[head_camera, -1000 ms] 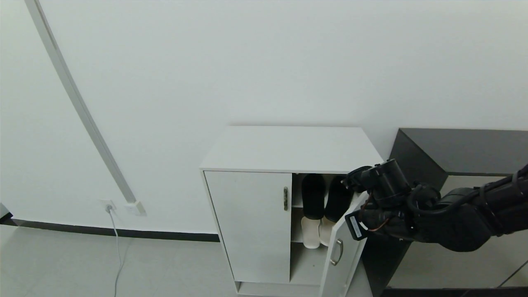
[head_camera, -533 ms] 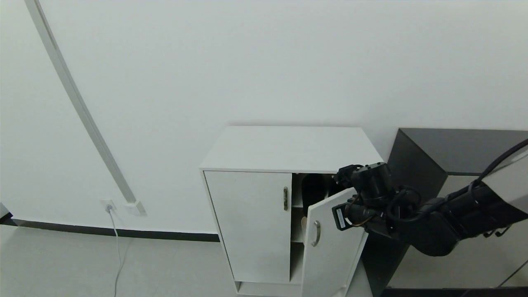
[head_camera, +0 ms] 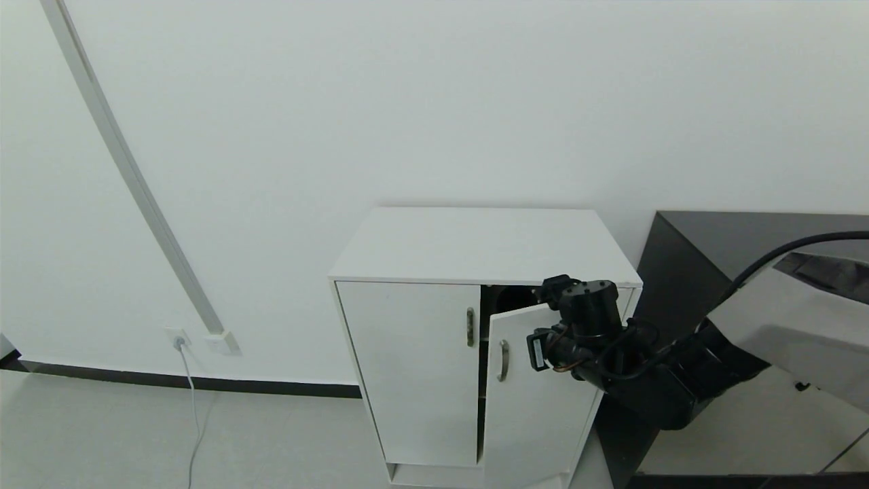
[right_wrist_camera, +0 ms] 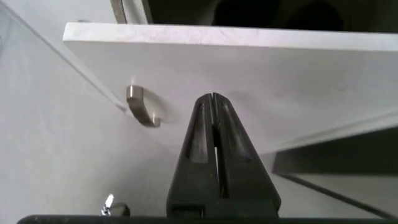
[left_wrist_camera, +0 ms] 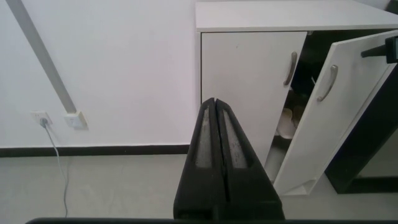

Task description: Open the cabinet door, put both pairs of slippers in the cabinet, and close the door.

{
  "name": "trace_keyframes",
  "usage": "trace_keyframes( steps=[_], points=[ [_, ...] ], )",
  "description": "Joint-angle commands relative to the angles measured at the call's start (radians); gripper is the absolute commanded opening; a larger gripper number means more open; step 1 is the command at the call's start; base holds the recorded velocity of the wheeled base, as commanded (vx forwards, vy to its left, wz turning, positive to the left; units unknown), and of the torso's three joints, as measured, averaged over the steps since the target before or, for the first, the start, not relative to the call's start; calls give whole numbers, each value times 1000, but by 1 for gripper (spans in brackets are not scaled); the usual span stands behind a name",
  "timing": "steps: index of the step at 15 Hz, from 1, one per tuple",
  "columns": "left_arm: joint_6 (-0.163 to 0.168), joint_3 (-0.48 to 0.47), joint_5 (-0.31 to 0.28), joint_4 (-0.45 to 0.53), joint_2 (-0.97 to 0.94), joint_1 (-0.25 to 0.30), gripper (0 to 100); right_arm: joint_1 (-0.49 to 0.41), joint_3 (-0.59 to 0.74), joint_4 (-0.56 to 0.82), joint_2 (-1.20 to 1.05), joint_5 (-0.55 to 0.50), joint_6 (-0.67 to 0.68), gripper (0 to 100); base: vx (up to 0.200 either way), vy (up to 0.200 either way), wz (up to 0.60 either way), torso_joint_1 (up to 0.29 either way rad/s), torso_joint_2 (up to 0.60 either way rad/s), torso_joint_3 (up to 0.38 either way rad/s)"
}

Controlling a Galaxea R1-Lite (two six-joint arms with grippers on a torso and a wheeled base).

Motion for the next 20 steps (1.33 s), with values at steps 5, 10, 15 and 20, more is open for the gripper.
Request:
trace_keyframes(
  steps=[5, 10, 15, 20],
  points=[
    [0, 0, 0, 0, 0, 0, 0, -5, -67, -46, 114, -2, 6, 0, 0, 0, 0, 0, 0, 0],
    [0, 0, 0, 0, 0, 0, 0, -19, -112, -95, 157, -1, 6, 0, 0, 0, 0, 0, 0, 0],
    [2, 0, 0, 0, 0, 0, 0, -25, -161, -160, 199, -1, 7, 0, 0, 0, 0, 0, 0, 0],
    [2, 0, 0, 0, 0, 0, 0, -31, -199, -189, 229, -1, 7, 0, 0, 0, 0, 0, 0, 0]
  ],
)
